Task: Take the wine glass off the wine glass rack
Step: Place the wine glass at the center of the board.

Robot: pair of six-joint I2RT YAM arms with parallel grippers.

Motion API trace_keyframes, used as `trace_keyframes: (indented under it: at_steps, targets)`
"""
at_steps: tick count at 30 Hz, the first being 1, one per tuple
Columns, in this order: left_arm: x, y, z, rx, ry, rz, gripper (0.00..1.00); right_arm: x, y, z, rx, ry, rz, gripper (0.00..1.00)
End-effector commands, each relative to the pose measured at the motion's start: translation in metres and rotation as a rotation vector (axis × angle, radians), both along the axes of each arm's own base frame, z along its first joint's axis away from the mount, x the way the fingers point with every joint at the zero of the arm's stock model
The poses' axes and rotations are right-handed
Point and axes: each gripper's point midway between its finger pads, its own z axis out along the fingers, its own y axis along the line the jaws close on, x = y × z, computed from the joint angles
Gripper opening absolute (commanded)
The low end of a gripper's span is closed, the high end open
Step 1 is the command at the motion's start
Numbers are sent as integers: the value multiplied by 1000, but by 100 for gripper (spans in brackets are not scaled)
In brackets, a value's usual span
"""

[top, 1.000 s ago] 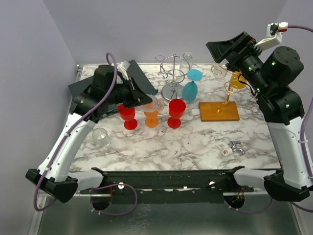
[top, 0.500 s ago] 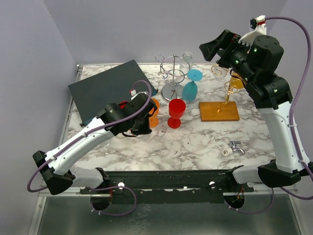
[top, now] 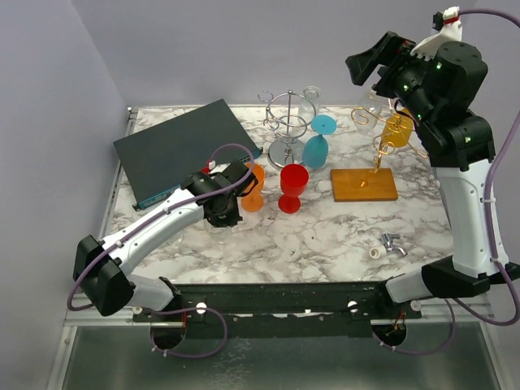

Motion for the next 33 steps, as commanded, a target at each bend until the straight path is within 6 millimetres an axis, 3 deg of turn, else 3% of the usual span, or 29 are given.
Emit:
trace_keyframes:
  at_steps: [1, 4, 14, 23, 33]
  targets:
    - [17, 6, -9, -16, -1, 12, 0, 21, -33, -14, -4, 64, -42, 100]
    - [22, 12, -18, -16, 17, 23, 0, 27, -48, -18, 21, 76, -49, 100]
    - [24, 20, -40, 9, 65, 28, 1, 32, -54, -24, 25, 90, -64, 100]
    - [26, 21, -47, 8, 76, 31, 17, 23, -53, -22, 23, 82, -55, 100]
    - [25, 18, -33, -25, 51, 17, 32, 17, -57, -23, 19, 79, -68, 100]
